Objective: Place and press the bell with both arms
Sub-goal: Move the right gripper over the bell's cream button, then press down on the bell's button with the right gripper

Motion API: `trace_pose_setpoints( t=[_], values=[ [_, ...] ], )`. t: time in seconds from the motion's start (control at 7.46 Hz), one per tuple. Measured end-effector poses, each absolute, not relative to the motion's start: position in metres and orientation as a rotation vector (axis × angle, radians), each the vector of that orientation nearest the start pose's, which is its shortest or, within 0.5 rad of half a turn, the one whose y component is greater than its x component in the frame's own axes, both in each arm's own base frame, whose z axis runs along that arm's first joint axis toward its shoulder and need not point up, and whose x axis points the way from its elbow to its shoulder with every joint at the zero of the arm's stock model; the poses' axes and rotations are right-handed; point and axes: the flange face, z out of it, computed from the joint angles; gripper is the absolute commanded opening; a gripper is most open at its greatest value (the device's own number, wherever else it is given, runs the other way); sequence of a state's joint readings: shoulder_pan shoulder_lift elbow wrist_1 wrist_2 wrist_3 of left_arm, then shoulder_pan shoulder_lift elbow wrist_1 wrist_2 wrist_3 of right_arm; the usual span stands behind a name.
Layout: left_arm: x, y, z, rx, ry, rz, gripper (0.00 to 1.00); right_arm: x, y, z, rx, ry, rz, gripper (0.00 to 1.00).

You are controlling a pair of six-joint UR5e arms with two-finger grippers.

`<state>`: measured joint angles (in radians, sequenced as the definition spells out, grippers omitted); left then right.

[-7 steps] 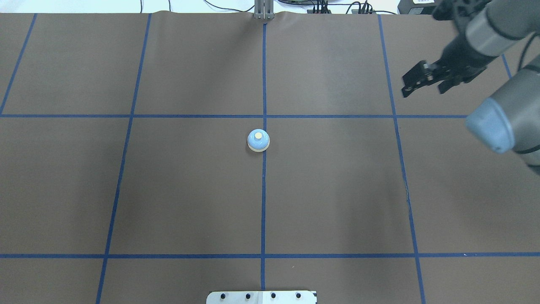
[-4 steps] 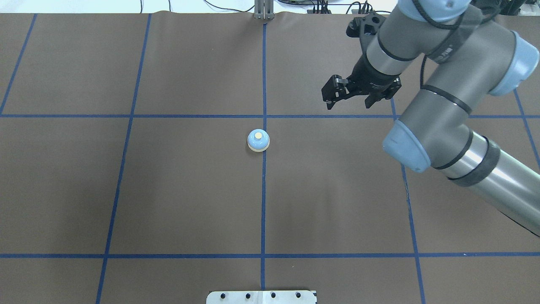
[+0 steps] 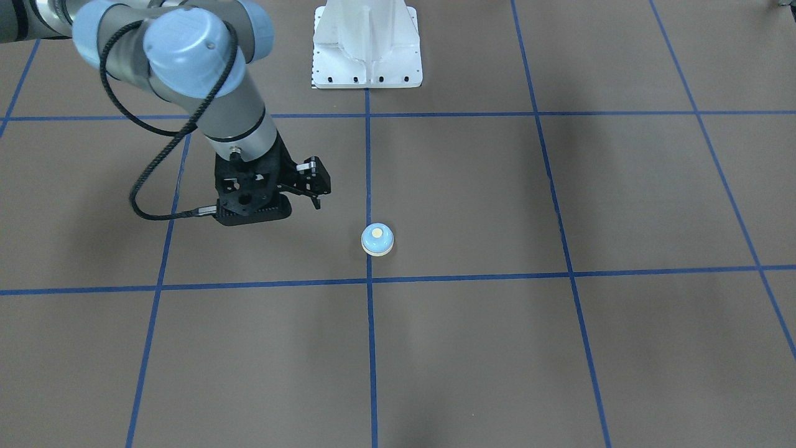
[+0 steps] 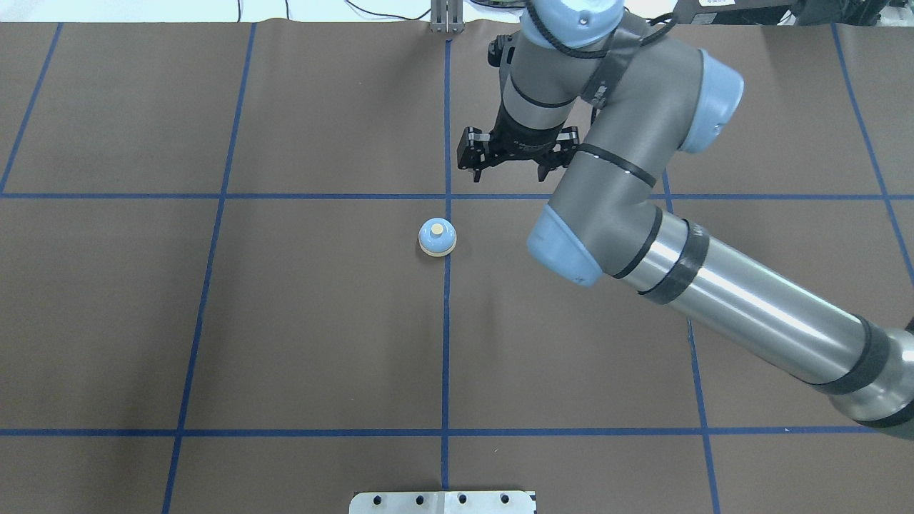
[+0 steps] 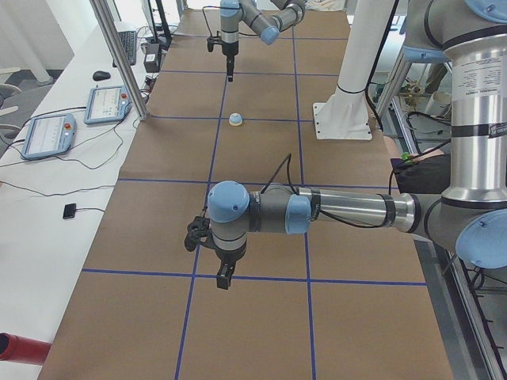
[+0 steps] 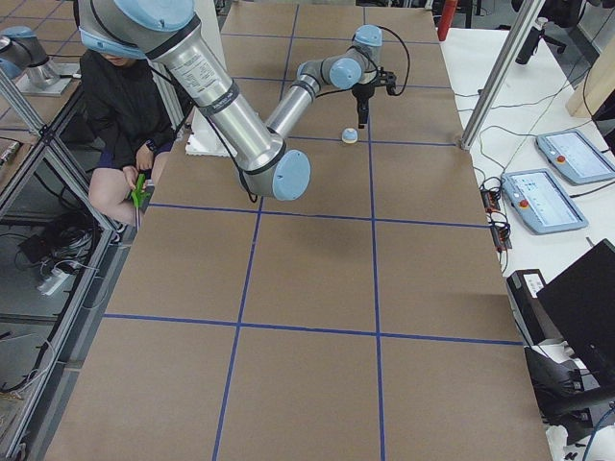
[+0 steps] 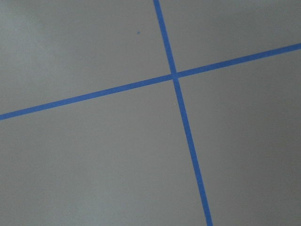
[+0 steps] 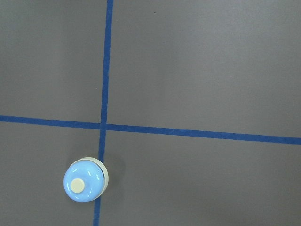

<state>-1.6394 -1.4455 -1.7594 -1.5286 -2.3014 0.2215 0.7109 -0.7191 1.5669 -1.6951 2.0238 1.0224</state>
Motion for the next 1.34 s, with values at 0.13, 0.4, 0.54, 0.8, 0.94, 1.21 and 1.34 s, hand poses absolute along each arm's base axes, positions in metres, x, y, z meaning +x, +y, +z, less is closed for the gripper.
trace_pose_setpoints(
  t=[0.13, 0.4, 0.54, 0.8, 0.94, 1.21, 1.34],
  values=[
    [-0.099, -0.427, 0.633, 0.124, 0.722, 0.134, 1.00, -0.519, -0.529, 0.133, 0.075, -0.805, 0.010, 0.20],
    [-0.100, -0.424, 0.633, 0.125, 0.722, 0.121, 1.00, -0.575, -0.532, 0.128, 0.089, -0.805, 0.032, 0.00],
    [-0.100, -0.424, 0.633, 0.126, 0.723, 0.120, 1.00, -0.592, -0.534, 0.135, 0.091, -0.811, 0.032, 0.00],
    [-0.100, -0.423, 0.631, 0.129, 0.723, 0.120, 1.00, -0.614, -0.529, 0.147, 0.077, -0.801, 0.023, 0.00],
    [-0.100, -0.423, 0.631, 0.130, 0.723, 0.120, 1.00, -0.619, -0.528, 0.152, 0.069, -0.794, 0.023, 0.00],
    [-0.100, -0.423, 0.631, 0.130, 0.723, 0.120, 1.00, -0.628, -0.523, 0.158, 0.057, -0.783, 0.017, 0.00],
    [-0.100, -0.423, 0.631, 0.130, 0.723, 0.120, 1.00, -0.631, -0.520, 0.161, 0.052, -0.778, 0.014, 0.00]
  ],
)
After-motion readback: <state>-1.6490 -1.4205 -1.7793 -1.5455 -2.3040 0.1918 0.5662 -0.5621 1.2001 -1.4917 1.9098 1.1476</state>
